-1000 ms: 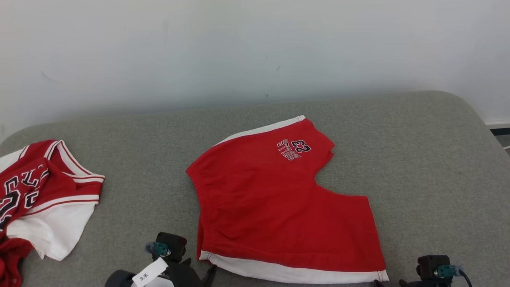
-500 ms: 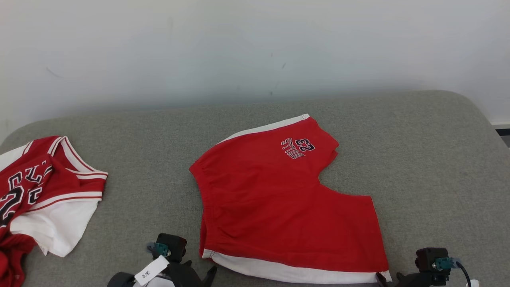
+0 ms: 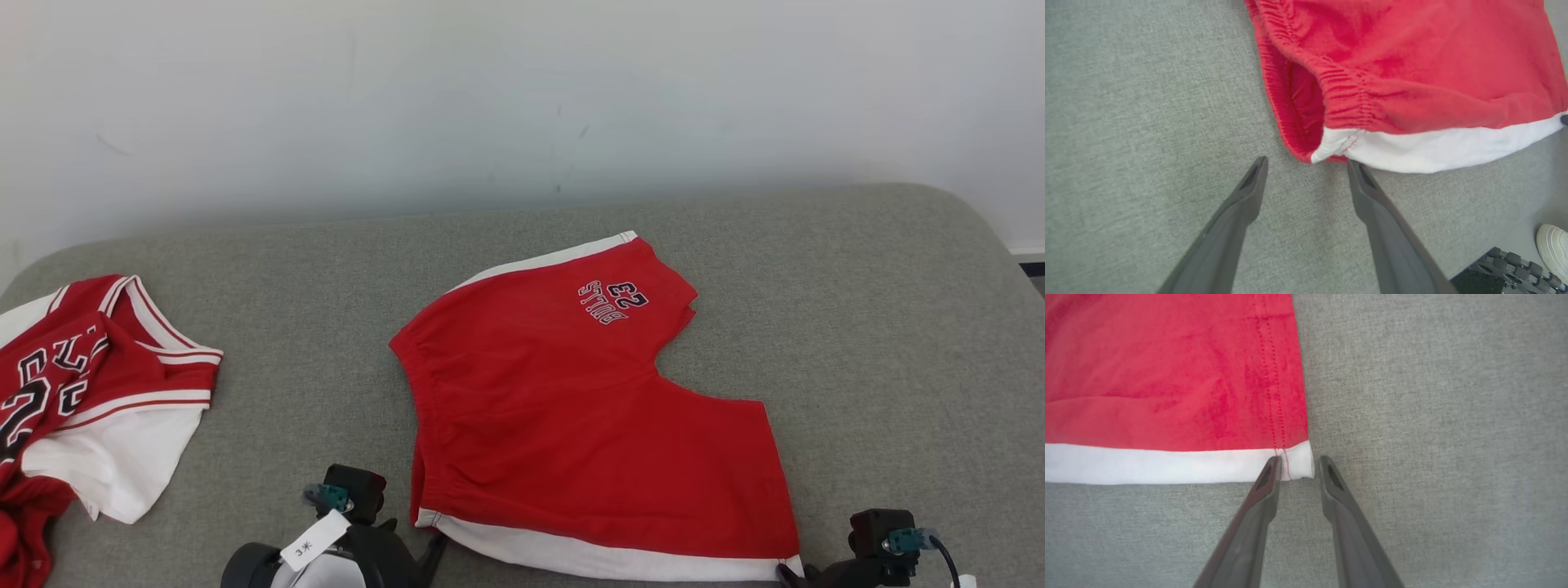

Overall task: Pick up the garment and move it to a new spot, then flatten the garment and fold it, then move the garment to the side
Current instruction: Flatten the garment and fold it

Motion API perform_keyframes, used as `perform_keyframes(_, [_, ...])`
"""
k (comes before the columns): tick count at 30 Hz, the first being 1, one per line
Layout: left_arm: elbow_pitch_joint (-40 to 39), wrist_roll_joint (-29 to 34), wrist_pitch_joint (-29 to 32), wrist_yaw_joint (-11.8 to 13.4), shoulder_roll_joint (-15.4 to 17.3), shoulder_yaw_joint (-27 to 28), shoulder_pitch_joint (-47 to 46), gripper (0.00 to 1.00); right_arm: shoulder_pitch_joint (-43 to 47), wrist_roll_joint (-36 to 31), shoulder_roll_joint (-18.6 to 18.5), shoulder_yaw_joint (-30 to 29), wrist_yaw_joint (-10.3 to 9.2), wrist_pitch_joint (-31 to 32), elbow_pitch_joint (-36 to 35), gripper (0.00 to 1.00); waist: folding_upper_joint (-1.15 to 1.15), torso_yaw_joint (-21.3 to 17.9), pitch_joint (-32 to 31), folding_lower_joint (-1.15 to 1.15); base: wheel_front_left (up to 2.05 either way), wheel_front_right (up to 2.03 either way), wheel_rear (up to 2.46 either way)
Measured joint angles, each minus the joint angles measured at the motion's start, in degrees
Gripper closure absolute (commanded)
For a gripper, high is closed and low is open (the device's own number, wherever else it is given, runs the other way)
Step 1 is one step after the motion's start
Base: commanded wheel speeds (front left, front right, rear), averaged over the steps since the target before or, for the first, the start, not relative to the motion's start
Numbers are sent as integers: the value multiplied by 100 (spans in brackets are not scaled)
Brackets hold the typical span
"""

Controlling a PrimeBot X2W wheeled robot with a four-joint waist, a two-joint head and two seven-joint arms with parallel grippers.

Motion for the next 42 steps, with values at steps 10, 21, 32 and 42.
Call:
perform_keyframes(10, [140, 0, -140, -53, -30, -33, -55, 0, -13, 1, 21, -3, 0, 0, 48, 62, 0, -13, 12, 0, 0, 0, 0])
perform_keyframes(21, [-3, -99, -253, -199, 69, -165, -119, 0, -27, 30, 30, -60, 0, -4, 175, 63, 0, 47, -42, 0, 0, 0, 0])
perform_keyframes(32, [-52, -179, -288, -208, 129, -197, -118, 51, -30, 30, 51, -11, 1, -4, 215, 63, 0, 94, -102, -1, 0, 0, 0])
perform_keyframes(42, [-49, -244, -312, -253, 115, -246, -117, 100, -83, 30, 74, 22, 5, -4, 236, 97, 0, 57, -85, -1, 0, 0, 0])
